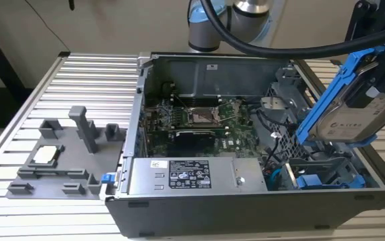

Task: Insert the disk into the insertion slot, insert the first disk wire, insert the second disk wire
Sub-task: 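Insert the disk into the insertion slot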

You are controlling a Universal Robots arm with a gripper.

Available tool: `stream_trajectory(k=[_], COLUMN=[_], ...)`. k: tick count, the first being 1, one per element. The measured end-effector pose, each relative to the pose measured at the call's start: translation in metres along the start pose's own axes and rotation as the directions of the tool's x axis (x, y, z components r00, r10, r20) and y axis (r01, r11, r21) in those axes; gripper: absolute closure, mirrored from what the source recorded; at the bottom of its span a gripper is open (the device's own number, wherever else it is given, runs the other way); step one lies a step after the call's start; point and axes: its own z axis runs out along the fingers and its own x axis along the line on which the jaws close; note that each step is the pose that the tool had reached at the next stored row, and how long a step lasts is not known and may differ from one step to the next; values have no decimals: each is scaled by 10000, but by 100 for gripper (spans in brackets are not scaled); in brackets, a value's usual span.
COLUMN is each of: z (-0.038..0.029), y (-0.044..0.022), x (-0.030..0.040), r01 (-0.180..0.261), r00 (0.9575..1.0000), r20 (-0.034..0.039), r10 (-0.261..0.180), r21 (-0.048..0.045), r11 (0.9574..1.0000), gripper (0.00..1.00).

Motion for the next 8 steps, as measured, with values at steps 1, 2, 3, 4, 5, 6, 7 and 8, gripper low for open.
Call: stream_trajectory(k=[1, 2, 3, 4, 5, 6, 7, 8], z=[0, -1, -2, -2, -2, -3, -3, -3], y=[-8, -17, -29, -40, -52, -64, -76, -86], x=[8, 16, 26, 35, 44, 52, 61, 71], r01=[0, 0, 0, 0, 0, 0, 0, 0], r00=[10000, 10000, 10000, 10000, 10000, 10000, 10000, 10000], r20=[0, -1, -1, -1, -1, -2, -1, -1], r10=[0, 0, 0, 0, 0, 0, 0, 0], r21=[-2, -5, -10, -14, -20, -25, -30, -34], r11=[10000, 10000, 10000, 10000, 10000, 10000, 10000, 10000], gripper=[67, 67, 67, 67, 67, 67, 67, 67])
